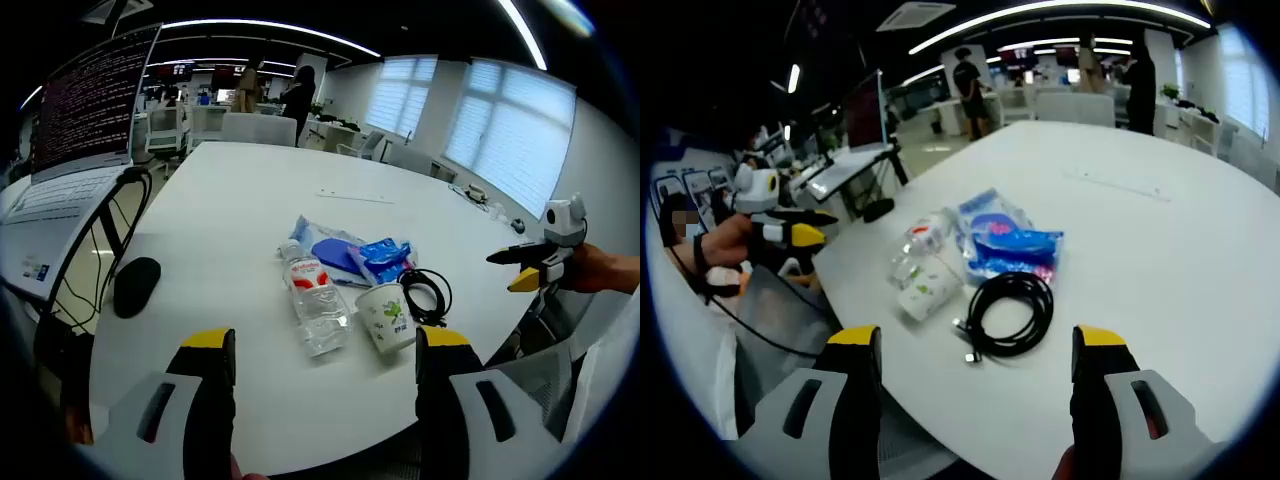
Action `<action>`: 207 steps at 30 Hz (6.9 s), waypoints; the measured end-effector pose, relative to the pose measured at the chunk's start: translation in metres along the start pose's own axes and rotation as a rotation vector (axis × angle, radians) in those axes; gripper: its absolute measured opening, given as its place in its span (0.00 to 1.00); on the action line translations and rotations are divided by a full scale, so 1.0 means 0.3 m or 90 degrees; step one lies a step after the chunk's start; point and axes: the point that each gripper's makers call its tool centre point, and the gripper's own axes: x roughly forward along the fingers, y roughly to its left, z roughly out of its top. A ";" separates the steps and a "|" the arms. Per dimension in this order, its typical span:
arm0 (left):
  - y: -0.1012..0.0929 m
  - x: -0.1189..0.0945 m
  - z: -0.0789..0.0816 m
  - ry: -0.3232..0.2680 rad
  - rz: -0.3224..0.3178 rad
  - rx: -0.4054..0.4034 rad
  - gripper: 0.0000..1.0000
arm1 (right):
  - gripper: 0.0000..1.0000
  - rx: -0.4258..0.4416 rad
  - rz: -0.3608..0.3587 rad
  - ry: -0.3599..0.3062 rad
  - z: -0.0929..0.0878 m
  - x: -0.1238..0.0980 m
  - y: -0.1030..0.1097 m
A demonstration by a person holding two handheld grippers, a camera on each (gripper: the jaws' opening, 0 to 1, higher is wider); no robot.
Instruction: Arrange the tabletop items into an orderly group along one side of the table until the central work area is clear of visible clutter.
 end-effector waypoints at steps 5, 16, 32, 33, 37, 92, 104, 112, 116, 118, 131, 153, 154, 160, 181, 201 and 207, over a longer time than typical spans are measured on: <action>-0.003 -0.001 0.009 -0.001 0.000 0.003 0.74 | 0.76 0.005 -0.001 -0.004 0.001 -0.002 0.001; -0.013 0.000 0.008 0.005 -0.003 0.008 0.75 | 0.77 0.012 -0.002 0.002 -0.013 0.008 0.005; -0.021 0.014 0.061 0.012 -0.002 0.004 0.74 | 0.77 0.022 0.006 -0.016 0.016 0.006 0.006; -0.024 0.015 0.062 0.012 -0.002 0.003 0.74 | 0.77 0.023 0.007 -0.017 0.016 0.004 0.006; -0.040 0.018 0.059 0.017 -0.001 0.009 0.74 | 0.77 0.029 0.009 -0.023 0.014 0.003 0.003; -0.008 0.091 0.056 0.055 0.026 -0.042 0.71 | 0.77 0.055 -0.004 -0.028 -0.022 -0.018 0.015; -0.011 0.174 0.067 0.074 0.041 -0.076 0.68 | 0.76 0.063 -0.007 -0.014 -0.048 -0.034 -0.010; -0.015 0.240 0.061 0.094 0.039 -0.073 0.67 | 0.76 0.071 -0.013 -0.009 -0.063 -0.046 -0.027; -0.010 0.267 0.045 0.114 0.041 -0.071 0.67 | 0.76 0.075 -0.014 -0.008 -0.071 -0.051 -0.030; -0.010 0.275 0.049 0.116 0.041 -0.068 0.67 | 0.76 0.076 -0.015 -0.007 -0.076 -0.053 -0.032; 0.026 0.326 0.061 0.132 0.054 -0.092 0.66 | 0.76 0.085 -0.015 -0.012 -0.083 -0.049 -0.032; 0.020 0.463 0.024 0.196 0.081 -0.141 0.60 | 0.75 0.097 -0.015 -0.022 -0.104 -0.059 -0.013; 0.022 0.473 0.022 0.200 0.082 -0.141 0.59 | 0.75 0.098 -0.016 -0.022 -0.106 -0.060 -0.012; 0.044 0.525 -0.002 0.229 0.098 -0.136 0.57 | 0.75 0.102 -0.017 -0.023 -0.114 -0.070 -0.009; 0.044 0.578 -0.078 0.323 0.116 -0.143 0.47 | 0.75 0.098 -0.021 -0.017 -0.120 -0.085 -0.024; 0.083 0.513 -0.018 0.252 0.111 -0.124 0.39 | 0.75 0.101 -0.016 -0.018 -0.119 -0.066 -0.021; 0.082 0.486 -0.006 0.226 0.110 -0.103 0.39 | 0.75 0.095 -0.007 -0.018 -0.105 -0.047 -0.011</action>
